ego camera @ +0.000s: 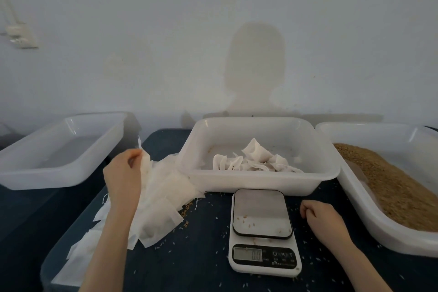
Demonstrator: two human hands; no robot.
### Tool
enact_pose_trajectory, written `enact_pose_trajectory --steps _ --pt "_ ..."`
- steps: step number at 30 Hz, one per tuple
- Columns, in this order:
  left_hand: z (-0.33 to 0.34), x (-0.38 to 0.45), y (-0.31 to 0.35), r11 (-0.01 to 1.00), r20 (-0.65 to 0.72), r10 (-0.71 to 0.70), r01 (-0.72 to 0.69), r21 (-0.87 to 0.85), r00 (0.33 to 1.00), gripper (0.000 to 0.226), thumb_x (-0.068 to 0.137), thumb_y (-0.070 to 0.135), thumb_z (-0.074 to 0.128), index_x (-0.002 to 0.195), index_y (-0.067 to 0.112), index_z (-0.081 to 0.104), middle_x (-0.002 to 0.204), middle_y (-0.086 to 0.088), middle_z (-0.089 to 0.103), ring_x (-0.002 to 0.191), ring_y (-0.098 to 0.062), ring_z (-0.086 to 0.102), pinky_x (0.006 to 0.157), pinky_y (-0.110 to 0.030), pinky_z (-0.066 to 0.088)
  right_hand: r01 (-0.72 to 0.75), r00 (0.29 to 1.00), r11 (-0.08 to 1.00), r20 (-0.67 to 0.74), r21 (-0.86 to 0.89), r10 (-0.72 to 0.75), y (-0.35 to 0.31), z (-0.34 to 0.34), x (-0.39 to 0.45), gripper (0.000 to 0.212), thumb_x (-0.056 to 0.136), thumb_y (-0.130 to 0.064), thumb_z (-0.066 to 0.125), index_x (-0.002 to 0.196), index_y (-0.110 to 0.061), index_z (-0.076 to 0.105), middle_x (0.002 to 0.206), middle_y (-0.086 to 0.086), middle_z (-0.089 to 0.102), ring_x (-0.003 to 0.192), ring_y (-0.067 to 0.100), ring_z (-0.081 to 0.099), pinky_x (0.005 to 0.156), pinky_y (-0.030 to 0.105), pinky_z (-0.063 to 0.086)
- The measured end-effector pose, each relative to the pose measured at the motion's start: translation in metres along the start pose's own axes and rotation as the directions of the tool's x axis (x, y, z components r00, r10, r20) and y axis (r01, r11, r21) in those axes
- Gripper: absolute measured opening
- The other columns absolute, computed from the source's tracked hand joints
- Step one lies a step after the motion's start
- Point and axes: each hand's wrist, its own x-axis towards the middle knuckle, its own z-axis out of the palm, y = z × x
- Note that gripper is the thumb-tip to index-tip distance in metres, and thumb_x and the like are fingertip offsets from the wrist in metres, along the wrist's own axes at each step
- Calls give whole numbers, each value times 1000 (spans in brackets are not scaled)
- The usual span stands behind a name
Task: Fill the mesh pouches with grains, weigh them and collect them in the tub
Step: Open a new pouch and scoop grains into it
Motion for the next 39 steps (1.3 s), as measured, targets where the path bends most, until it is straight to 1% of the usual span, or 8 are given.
enact_pose_trajectory --steps 5,9,13,16,21,27,34,39 --pt "14 -2 -17 991 173 -135 137 5 976 16 91 11 58 102 9 69 96 -5 68 88 -21 61 85 -31 45 15 1000 1000 1 -27 -15 -1 0 -1 34 88 -7 41 62 -26 53 61 -5 57 54 7 50 46 18 31" --pt "31 -12 -36 959 432 -275 279 56 859 21 91 20 61 110 12 67 110 -6 66 93 -19 55 89 -33 41 13 1000 1000 -1 -16 -13 -1 0 -2 34 89 -8 41 63 -26 54 62 -4 57 54 7 51 45 17 30" --pt "41 -19 -36 929 534 -362 341 141 764 26 93 23 59 117 14 64 121 -4 60 100 -18 49 94 -34 38 18 1000 999 9 -28 -17 -1 0 -1 33 89 -8 41 65 -25 56 64 -3 59 57 8 53 47 19 35" --pt "36 -15 -26 938 524 -339 324 125 781 27 95 22 55 120 13 61 122 -3 56 111 -23 49 99 -36 36 13 1000 1000 3 -29 -13 0 0 0 33 89 -8 41 64 -26 55 64 -4 59 56 8 53 47 19 34" --pt "11 -3 3 924 447 -294 371 -92 845 14 93 18 52 94 12 64 95 -9 64 90 -28 58 78 -38 44 17 999 998 -48 68 -13 0 1 -1 36 88 -6 43 61 -26 55 59 -2 58 49 6 48 43 18 31" --pt "-7 -12 40 725 361 -381 517 -455 851 19 96 21 52 110 15 63 102 -1 64 89 -14 58 80 -28 43 132 984 981 -135 140 -113 -18 -6 -10 39 86 0 47 57 -27 51 55 -2 54 46 4 47 42 17 34" --pt "22 -62 98 885 485 -67 276 -375 872 16 92 17 58 88 33 57 78 12 67 54 4 60 58 -19 44 429 892 834 -309 346 -330 -85 -26 -33 34 86 -1 55 76 -33 56 76 -10 59 72 2 57 62 13 46" --pt "53 -97 123 909 597 64 200 -365 800 5 91 18 60 91 23 60 74 7 70 57 2 64 49 -8 44 597 792 725 -398 343 -464 -112 -28 -52 25 77 -36 67 93 -44 50 93 -23 56 93 1 55 73 13 47"
